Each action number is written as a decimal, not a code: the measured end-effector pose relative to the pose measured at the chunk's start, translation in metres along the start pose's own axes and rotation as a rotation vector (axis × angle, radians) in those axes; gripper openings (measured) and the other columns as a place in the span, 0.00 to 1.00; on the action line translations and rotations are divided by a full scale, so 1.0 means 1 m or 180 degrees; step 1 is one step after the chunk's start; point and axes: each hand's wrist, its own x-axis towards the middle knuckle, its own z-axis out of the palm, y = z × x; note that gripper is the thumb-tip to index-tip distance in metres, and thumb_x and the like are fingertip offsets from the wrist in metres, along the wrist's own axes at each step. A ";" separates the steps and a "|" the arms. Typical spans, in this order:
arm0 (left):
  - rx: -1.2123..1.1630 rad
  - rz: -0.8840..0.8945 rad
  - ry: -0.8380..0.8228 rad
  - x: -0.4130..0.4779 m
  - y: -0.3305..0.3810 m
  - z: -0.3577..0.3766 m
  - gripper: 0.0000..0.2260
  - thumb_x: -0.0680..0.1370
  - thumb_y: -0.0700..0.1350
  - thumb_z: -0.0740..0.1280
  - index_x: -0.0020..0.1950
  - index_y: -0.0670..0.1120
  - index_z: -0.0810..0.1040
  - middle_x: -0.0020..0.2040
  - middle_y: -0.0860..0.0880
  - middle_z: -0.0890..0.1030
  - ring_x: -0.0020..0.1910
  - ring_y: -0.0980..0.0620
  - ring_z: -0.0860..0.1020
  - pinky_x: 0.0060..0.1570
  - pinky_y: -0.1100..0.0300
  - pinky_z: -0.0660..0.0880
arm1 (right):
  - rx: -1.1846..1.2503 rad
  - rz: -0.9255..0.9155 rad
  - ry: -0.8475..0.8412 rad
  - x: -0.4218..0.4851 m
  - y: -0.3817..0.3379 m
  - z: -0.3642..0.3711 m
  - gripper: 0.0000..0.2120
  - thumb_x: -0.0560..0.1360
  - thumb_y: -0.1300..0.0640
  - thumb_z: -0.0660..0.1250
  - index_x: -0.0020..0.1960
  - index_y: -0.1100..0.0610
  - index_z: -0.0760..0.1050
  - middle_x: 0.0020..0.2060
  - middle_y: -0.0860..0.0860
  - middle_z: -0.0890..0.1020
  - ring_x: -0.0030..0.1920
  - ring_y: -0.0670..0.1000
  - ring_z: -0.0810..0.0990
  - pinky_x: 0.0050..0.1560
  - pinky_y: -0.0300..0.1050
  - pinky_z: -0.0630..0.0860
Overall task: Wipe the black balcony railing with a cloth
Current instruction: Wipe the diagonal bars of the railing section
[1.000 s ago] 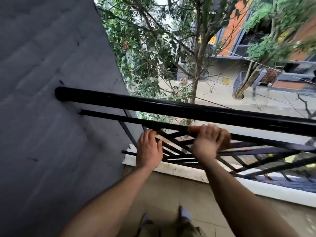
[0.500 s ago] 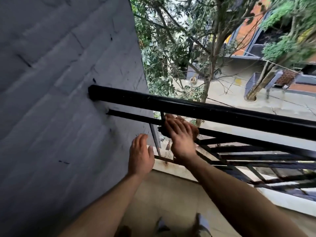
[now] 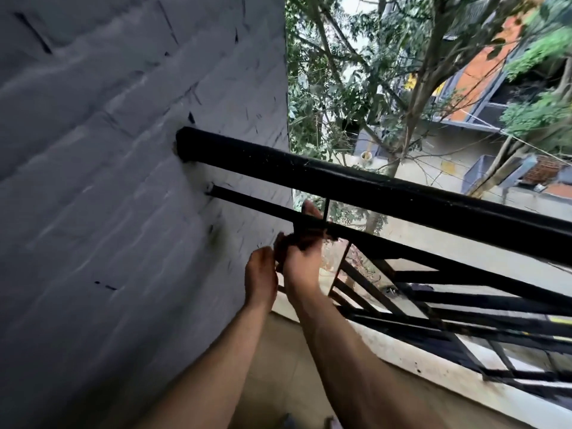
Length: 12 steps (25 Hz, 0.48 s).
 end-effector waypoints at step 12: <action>0.0486 0.0896 -0.0828 0.024 0.047 0.025 0.08 0.77 0.41 0.73 0.53 0.45 0.77 0.46 0.51 0.82 0.46 0.54 0.80 0.49 0.63 0.74 | -0.2052 -0.0431 -0.0627 0.026 0.026 -0.014 0.13 0.76 0.51 0.62 0.54 0.53 0.81 0.48 0.51 0.86 0.49 0.53 0.84 0.50 0.51 0.80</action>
